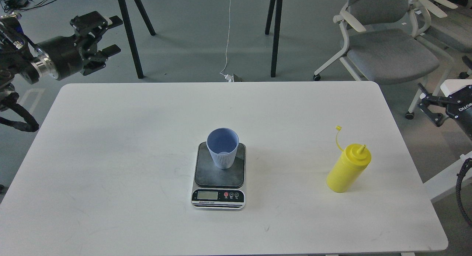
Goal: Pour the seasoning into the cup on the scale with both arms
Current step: 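Withdraw the left gripper away from the cup, then move the right gripper low toward the yellow squeeze bottle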
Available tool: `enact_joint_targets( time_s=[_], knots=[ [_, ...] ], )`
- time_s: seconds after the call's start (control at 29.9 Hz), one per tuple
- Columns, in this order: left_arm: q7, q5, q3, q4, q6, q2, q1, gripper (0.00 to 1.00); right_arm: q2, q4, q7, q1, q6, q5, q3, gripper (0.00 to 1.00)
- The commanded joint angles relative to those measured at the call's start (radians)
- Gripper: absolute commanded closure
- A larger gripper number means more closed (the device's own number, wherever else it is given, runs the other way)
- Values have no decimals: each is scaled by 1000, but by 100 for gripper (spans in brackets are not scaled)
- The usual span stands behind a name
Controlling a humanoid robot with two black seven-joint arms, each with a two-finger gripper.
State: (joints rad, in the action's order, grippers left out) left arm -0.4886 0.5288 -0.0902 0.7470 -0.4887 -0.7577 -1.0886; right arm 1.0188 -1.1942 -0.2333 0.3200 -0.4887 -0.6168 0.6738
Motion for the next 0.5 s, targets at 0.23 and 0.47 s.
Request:
enact_joint_targets(
  time_s=[0.23,0.47],
  knots=[
    [0,8,1,0,0,6,33,6,60,-62,8,-309,0,-11,0,1],
    [0,10,1,0,0,6,42,6,34,-68,8,-346,0,46,-3,1]
  ],
)
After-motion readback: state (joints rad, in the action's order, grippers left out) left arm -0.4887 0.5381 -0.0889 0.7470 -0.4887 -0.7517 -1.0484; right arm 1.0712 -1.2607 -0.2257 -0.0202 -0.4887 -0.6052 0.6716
